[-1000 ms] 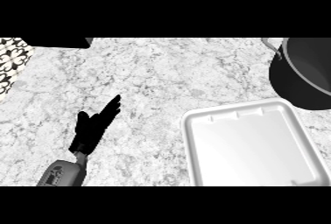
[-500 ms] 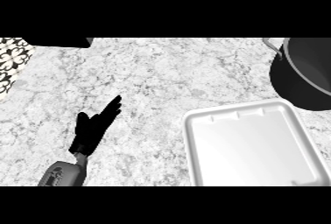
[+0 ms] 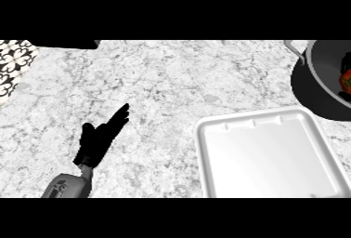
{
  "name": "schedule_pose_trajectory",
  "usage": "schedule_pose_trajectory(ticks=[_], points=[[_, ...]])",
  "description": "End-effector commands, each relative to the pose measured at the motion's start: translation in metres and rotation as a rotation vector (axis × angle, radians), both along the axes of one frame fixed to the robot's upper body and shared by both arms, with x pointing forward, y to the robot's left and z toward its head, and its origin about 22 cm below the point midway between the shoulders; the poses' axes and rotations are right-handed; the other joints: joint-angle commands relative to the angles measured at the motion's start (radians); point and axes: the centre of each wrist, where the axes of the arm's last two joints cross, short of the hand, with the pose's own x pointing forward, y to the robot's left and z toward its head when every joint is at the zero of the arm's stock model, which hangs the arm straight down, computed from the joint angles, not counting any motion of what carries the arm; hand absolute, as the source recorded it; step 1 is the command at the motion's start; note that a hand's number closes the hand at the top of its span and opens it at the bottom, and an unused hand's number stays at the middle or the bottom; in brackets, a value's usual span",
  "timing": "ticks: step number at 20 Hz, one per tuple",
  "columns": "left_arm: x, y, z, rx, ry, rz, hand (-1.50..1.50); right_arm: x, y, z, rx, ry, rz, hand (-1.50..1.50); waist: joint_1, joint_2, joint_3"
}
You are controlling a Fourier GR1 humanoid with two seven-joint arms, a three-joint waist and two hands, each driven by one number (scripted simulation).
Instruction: Pick the tomato from the tray and place it in the pot
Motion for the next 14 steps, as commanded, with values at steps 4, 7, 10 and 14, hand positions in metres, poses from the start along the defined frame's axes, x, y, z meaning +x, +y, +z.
schedule_pose_trajectory(ticks=[4,7,10,14], points=[[0.009,-0.003,0.002,0.001,-0.015,0.012,0.0,0.015,0.025,-0.014,-0.073,0.304,-0.15,-1.5,-0.011,0.002,0.001],[0.004,0.001,0.006,0.01,-0.009,0.033,0.0,0.022,0.048,-0.03,-0.005,0.294,-0.106,-1.5,-0.019,-0.003,0.002],[0.004,0.007,0.0,0.004,-0.009,0.015,0.0,0.022,0.061,-0.046,0.264,0.129,-0.048,-1.5,-0.015,0.003,0.004],[-0.003,0.013,-0.002,0.012,-0.001,0.028,0.0,0.028,0.057,-0.024,0.586,-0.097,-0.014,-1.5,-0.036,-0.007,0.005]])
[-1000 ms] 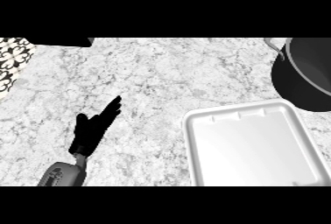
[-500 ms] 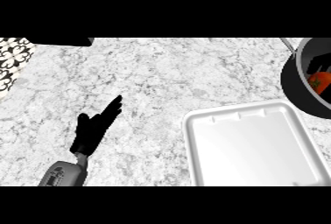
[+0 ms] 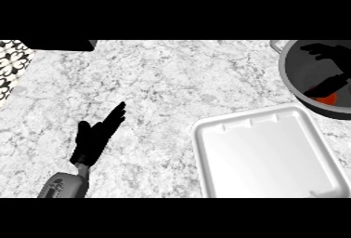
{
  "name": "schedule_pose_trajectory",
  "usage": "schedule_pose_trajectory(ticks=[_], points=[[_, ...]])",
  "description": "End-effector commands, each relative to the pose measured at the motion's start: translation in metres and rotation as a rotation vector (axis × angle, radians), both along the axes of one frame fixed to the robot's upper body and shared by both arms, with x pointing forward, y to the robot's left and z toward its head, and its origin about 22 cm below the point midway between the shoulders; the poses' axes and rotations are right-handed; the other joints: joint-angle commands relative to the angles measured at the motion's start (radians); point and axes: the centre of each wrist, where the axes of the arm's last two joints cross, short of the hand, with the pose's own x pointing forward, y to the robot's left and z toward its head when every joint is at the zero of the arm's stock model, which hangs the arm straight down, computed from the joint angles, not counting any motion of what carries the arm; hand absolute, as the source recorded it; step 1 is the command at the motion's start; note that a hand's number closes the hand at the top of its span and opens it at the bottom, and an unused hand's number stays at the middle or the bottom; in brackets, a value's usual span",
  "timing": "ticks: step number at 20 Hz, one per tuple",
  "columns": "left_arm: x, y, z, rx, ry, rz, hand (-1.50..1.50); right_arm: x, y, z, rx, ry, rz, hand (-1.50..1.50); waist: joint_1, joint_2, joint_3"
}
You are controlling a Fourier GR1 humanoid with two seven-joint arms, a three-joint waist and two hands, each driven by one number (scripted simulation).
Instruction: Pick the tomato from the tray and place it in the pot
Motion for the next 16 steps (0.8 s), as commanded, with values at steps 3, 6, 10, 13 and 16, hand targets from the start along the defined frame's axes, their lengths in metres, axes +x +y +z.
schedule_pose_trajectory(ticks=[3,6,10,13,16], points=[[0.003,-0.008,-0.001,-0.02,0.015,0.023,0.0,0.005,-0.009,0.033,0.436,-0.275,-0.069,-1.5,-0.028,-0.003,0.0],[-0.007,-0.01,-0.002,-0.016,0.008,0.008,0.0,-0.001,-0.022,0.036,0.554,-0.376,-0.227,-1.5,-0.007,-0.001,0.0],[-0.004,-0.01,0.0,-0.012,0.011,0.009,0.0,-0.027,-0.068,0.045,0.623,-0.494,-0.323,-1.5,-0.003,0.006,0.002],[0.009,-0.004,0.011,-0.023,-0.004,0.014,0.0,-0.04,-0.089,0.059,0.678,-0.527,-0.338,-1.5,-0.012,0.004,0.0],[-0.009,-0.007,-0.008,-0.007,-0.013,-0.001,0.0,-0.066,-0.119,0.061,0.746,-0.57,-0.344,-1.5,-0.003,0.01,0.002]])
